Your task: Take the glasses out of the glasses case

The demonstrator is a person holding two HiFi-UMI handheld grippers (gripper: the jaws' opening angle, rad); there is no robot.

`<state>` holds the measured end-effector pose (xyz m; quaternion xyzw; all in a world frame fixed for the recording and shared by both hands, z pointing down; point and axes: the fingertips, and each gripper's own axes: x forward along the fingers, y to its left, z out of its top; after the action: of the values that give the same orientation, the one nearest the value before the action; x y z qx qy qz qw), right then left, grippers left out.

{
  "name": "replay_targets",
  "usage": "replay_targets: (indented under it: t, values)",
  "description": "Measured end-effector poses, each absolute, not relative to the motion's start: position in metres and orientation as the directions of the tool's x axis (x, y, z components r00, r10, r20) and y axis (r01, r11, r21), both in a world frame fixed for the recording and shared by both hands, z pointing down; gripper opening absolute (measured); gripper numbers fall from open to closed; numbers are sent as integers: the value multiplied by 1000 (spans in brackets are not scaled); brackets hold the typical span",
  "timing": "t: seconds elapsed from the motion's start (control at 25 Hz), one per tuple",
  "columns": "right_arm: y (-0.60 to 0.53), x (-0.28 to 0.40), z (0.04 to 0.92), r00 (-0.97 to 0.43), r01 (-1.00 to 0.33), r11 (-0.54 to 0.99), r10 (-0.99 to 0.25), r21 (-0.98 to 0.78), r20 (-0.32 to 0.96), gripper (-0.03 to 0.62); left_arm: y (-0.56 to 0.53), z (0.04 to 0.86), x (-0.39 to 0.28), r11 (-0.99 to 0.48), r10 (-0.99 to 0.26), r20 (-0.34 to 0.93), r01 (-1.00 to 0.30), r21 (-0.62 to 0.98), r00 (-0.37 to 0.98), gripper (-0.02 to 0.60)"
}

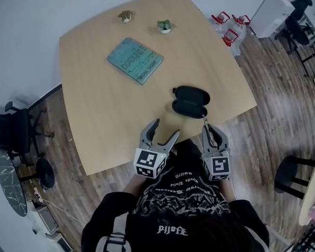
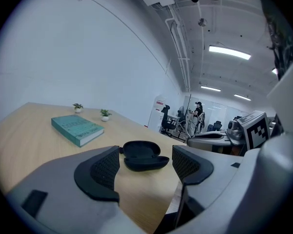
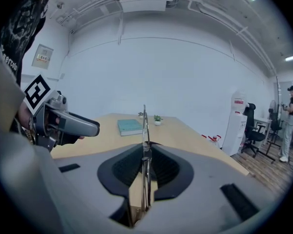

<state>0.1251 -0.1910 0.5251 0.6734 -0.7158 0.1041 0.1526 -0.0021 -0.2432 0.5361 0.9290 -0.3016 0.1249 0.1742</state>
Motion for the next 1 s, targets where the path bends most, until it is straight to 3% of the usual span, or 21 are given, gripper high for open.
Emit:
replay_targets:
  t: [0.24, 0.44, 0.68, 1.0]
  values:
    - [-193, 126, 517, -39, -996, 65, -943, 68, 331, 55, -239, 530, -3, -776, -518, 323, -594, 213, 792, 317]
    - [-194, 122, 516, -51, -994, 79, -944, 75, 326, 55, -242, 527, -10, -753, -560, 308, -627, 196, 769, 156]
    - [-197, 119, 516, -59, -993, 90, -944, 80, 325, 55, -247, 525, -17, -735, -584, 293, -646, 204, 757, 24]
    - [-197, 120, 513, -60, -994, 85, -949, 69, 311, 54, -250, 525, -16, -737, -571, 290, -635, 230, 768, 5]
